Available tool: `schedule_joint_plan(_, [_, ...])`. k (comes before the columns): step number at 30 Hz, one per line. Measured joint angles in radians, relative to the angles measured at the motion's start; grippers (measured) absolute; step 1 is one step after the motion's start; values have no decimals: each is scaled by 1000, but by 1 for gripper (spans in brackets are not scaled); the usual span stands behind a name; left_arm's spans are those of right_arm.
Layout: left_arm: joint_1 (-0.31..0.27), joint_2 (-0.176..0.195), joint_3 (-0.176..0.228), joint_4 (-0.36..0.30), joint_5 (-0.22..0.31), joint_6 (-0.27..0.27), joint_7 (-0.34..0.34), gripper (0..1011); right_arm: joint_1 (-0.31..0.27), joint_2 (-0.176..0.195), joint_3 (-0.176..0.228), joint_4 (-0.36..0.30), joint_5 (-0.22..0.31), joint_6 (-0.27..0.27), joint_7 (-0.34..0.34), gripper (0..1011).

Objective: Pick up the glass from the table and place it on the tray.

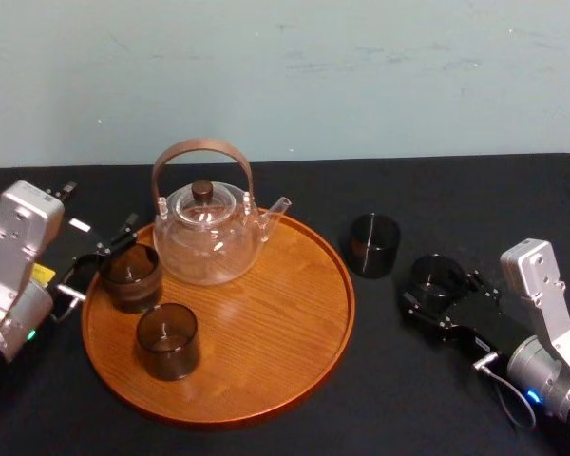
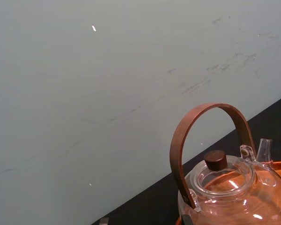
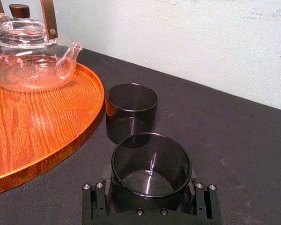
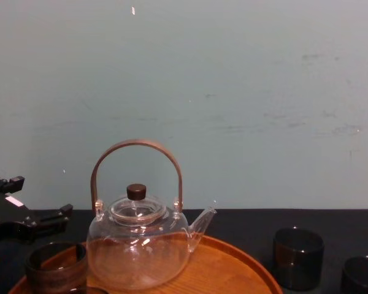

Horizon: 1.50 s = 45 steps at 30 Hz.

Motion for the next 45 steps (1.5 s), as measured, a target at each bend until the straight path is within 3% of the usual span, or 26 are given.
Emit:
schedule_joint_plan(20, [0, 0, 0, 0, 0, 0, 0, 1002, 0, -1, 2, 1, 0, 0, 4, 917])
schedule_joint_plan(25, [0, 0, 0, 0, 0, 0, 0, 1001, -1, 2, 11, -7, -20, -5, 19, 916])
schedule_joint_plan(37, [0, 0, 0, 0, 0, 0, 0, 1001, -62, 15, 30, -160, -68, 4, 31, 917])
schedule_joint_plan(45, [0, 0, 0, 0, 0, 0, 0, 1001, -84, 0, 12, -224, -86, 8, 72, 917])
